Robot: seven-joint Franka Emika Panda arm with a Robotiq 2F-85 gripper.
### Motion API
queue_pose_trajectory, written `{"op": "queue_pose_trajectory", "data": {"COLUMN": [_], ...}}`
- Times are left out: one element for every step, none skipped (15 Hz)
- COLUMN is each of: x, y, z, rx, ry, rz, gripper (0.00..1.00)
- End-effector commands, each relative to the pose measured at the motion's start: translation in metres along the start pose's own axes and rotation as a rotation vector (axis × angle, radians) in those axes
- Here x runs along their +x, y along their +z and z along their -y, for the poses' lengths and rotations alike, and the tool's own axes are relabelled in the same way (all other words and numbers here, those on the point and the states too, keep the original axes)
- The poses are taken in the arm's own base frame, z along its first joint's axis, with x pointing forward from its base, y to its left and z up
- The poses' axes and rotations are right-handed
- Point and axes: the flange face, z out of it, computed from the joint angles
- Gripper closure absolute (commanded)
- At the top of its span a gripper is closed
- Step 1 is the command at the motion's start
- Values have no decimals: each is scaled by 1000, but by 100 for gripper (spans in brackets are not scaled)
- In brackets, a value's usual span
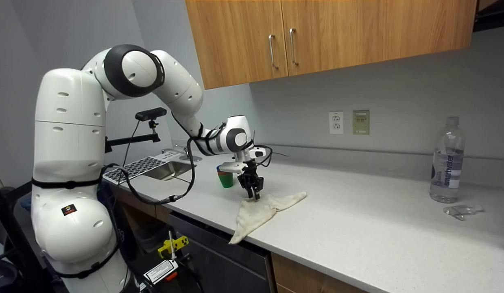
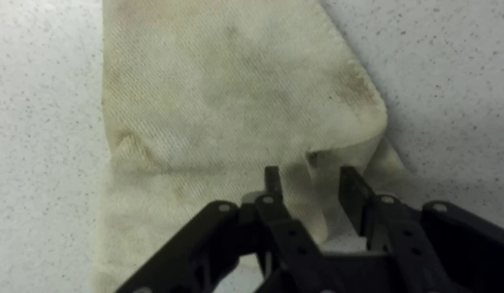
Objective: Unfold the towel on the table.
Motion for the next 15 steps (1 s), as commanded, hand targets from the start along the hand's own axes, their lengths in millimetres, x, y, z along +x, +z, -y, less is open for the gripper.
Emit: {"op": "queue_pose_trajectory", "data": {"x": [-5, -4, -4, -4, -3, -3, -3, -3, -2, -2, -2, -2, 0, 0, 2], "y": [-27, -29, -31, -29, -28, -24, -22, -18, -15, -12, -9, -8, -6, -5, -3], "z": [9, 10, 12, 15, 17, 18, 19, 20, 20, 19, 18, 17, 17, 16, 14], "rx": [18, 29, 39, 49, 61, 72, 79, 81, 81, 78, 72, 72, 72, 74, 74], "ry": [-17, -17, -17, -18, -18, -15, -12, -9, -7, -6, -5, -4, -2, 0, 3], "rz": [12, 15, 18, 16, 17, 25, 30, 32, 32, 39, 40, 42, 41, 42, 40], "gripper": [26, 19, 11, 4, 0, 0, 0, 0, 0, 0, 0, 3, 15, 24, 31]}}
